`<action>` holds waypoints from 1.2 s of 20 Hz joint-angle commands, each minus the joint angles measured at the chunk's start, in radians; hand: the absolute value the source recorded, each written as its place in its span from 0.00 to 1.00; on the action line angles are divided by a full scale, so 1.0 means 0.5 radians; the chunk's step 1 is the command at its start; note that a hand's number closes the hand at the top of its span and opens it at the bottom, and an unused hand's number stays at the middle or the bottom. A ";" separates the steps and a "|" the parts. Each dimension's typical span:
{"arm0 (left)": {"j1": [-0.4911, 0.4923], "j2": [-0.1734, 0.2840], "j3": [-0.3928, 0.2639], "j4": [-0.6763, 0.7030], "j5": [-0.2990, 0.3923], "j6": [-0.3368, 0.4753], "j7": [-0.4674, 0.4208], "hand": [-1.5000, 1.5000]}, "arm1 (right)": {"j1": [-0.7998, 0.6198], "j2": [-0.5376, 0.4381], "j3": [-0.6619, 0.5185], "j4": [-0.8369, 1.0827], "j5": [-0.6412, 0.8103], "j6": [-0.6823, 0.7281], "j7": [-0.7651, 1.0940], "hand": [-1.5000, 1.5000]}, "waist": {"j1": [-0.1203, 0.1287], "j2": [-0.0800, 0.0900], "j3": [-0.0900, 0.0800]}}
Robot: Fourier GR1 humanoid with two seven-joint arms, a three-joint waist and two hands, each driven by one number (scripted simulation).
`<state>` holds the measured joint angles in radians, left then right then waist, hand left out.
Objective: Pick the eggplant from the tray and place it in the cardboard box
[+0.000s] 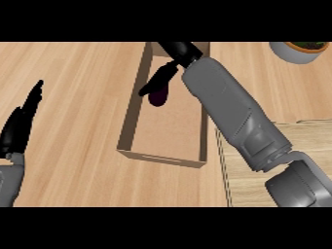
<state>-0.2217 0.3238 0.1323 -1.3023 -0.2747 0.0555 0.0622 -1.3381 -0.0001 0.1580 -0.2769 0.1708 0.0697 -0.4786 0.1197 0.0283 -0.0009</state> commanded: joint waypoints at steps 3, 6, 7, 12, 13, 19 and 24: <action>0.073 0.019 0.047 -0.076 0.008 0.026 0.036 0.50 | -0.029 -0.002 -0.222 0.084 -0.216 0.036 -0.110 0.00 | -0.075 -0.008 0.002; 0.061 0.039 0.078 0.033 -0.004 0.042 -0.055 0.50 | -0.088 -0.129 -0.307 0.139 -0.280 0.181 -0.114 0.00 | -0.100 0.001 0.000; 0.101 -0.022 0.022 -0.082 -0.009 0.049 0.002 0.50 | -0.119 -0.149 -0.332 0.177 -0.298 0.224 -0.096 0.00 | -0.063 0.005 0.002; 0.083 -0.017 0.038 -0.048 0.018 0.019 -0.005 0.50 | -0.090 -0.479 -0.393 0.247 -0.319 0.399 -0.152 0.00 | -0.077 0.015 0.002; 0.059 -0.004 0.027 -0.100 0.000 0.022 0.037 0.50 | -0.090 -0.483 -0.393 0.266 -0.312 0.393 -0.154 0.00 | -0.069 0.013 0.003; 0.037 0.027 0.059 -0.055 0.024 -0.001 -0.034 0.50 | -0.006 -0.842 -0.388 0.317 -0.280 0.647 -0.276 0.00 | -0.036 0.052 0.006; -0.009 0.024 0.067 -0.041 0.036 -0.010 0.003 0.50 | 0.068 -0.988 -0.314 0.319 -0.191 0.811 -0.418 0.00 | -0.031 0.058 0.008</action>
<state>-0.2044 0.3268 0.1540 -1.3310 -0.2703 0.0634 0.0567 -1.3269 -0.4227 -0.0170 -0.1214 0.0513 0.4059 -0.6426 0.1013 0.0515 0.0022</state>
